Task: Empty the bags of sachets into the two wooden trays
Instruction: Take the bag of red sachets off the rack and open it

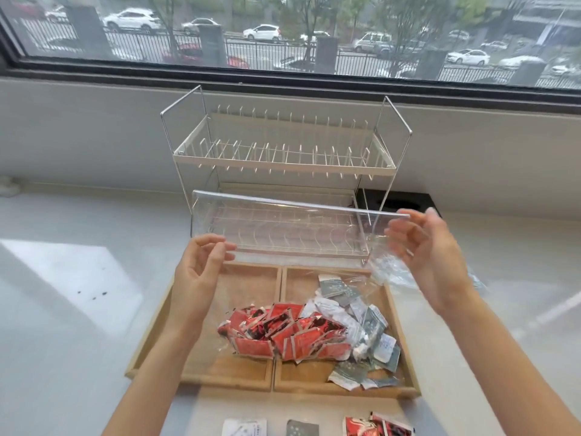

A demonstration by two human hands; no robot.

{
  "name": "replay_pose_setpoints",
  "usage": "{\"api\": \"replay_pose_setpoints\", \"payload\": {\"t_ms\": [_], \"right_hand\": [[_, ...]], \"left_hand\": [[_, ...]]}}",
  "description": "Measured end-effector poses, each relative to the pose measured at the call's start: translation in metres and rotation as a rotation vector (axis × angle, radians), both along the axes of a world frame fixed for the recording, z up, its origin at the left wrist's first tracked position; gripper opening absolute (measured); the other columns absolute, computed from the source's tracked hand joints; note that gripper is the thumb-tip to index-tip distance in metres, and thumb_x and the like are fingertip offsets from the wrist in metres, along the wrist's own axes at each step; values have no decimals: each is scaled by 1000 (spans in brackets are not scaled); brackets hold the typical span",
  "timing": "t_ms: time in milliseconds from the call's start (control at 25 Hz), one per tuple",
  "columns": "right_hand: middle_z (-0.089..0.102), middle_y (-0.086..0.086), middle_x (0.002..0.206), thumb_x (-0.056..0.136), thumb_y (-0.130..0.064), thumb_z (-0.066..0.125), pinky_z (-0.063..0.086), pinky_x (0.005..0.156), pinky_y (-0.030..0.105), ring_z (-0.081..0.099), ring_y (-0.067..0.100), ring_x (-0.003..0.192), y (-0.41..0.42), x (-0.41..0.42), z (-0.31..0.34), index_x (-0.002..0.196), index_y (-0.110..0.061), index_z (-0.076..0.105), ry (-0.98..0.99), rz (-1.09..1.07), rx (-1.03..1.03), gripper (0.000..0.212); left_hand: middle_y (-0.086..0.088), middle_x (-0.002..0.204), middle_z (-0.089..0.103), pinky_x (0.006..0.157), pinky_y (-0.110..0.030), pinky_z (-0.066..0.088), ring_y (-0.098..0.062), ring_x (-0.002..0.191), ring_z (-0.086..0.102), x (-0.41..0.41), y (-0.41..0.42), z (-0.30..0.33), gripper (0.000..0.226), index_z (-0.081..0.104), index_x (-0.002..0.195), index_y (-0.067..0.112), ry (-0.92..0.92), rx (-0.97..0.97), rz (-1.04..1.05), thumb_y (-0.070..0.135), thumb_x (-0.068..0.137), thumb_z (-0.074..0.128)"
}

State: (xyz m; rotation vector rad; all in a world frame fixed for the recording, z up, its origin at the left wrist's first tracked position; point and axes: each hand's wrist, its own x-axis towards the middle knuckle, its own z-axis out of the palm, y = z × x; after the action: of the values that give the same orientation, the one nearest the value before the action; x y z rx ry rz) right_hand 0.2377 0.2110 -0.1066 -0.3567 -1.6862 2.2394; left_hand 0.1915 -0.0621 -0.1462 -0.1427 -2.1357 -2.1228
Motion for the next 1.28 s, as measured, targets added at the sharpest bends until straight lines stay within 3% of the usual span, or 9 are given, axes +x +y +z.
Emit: {"api": "replay_pose_setpoints", "payload": {"t_ms": [80, 200, 440, 600, 720, 840, 960, 1080, 1280], "right_hand": [[70, -9, 61, 97, -27, 31, 50, 69, 20, 64, 3, 64, 11, -10, 28, 84, -21, 60, 22, -42, 42, 32], [70, -9, 71, 97, -19, 33, 51, 75, 20, 66, 2, 70, 6, -25, 72, 87, -24, 62, 23, 73, 380, 31], [68, -6, 102, 98, -20, 33, 49, 90, 24, 64, 5, 94, -70, -57, 92, 113, -17, 61, -218, 890, 1121, 31], [67, 6, 111, 99, -22, 25, 50, 91, 27, 64, 13, 96, -98, -70, 73, 101, -16, 61, -345, 1256, 941, 37], [67, -2, 98, 98, -30, 29, 51, 77, 20, 63, 4, 78, -97, -76, 66, 94, -18, 63, -389, 1297, 795, 37], [65, 0, 93, 96, -23, 39, 46, 66, 17, 53, 6, 71, -91, -80, 59, 110, 1, 60, -389, 1280, 729, 35], [57, 11, 97, 93, -15, 45, 47, 63, 15, 53, 7, 69, -85, -77, 53, 117, 4, 55, -388, 1333, 654, 32], [58, 3, 93, 94, -15, 44, 47, 64, 16, 57, 1, 63, -88, -74, 51, 122, 3, 51, -392, 1363, 637, 35], [59, 4, 93, 93, -17, 46, 51, 69, 17, 51, 14, 81, -93, -70, 50, 111, -14, 62, -344, 1349, 600, 24]], "left_hand": [[18, 74, 69, 79, -23, 48, 1, 73, 62, 0, -1, 6, 6, 56, 84, 31, 54, -1, -1, 33, 82, 51], [18, 71, 69, 72, -10, 47, 3, 72, 61, 1, 2, 15, 16, 58, 82, 27, 127, -15, -29, 19, 91, 47], [18, 73, 68, 67, -7, 44, 4, 72, 61, 11, 12, 28, 17, 60, 81, 25, 189, -51, -172, 12, 87, 50], [4, 87, 68, 71, -11, 46, 0, 81, 61, 15, 11, 31, 12, 66, 80, 31, 198, -81, -207, 26, 79, 55], [-2, 93, 60, 69, -12, 48, 0, 82, 59, 14, 8, 30, 11, 68, 78, 36, 201, -123, -210, 29, 77, 61], [-3, 92, 59, 69, -13, 48, -10, 83, 61, 15, 8, 29, 9, 69, 82, 30, 198, -146, -242, 32, 75, 65], [-1, 89, 61, 70, -22, 52, -14, 80, 65, 16, 10, 26, 33, 57, 92, 27, 138, -128, -226, 43, 67, 72], [6, 85, 59, 75, -29, 51, -11, 78, 64, 14, 9, 19, 63, 47, 90, 32, 18, -133, -181, 67, 44, 72], [1, 85, 64, 65, -25, 49, -6, 72, 63, 15, 8, 16, 72, 48, 82, 26, -55, -150, -167, 79, 35, 64]]}}
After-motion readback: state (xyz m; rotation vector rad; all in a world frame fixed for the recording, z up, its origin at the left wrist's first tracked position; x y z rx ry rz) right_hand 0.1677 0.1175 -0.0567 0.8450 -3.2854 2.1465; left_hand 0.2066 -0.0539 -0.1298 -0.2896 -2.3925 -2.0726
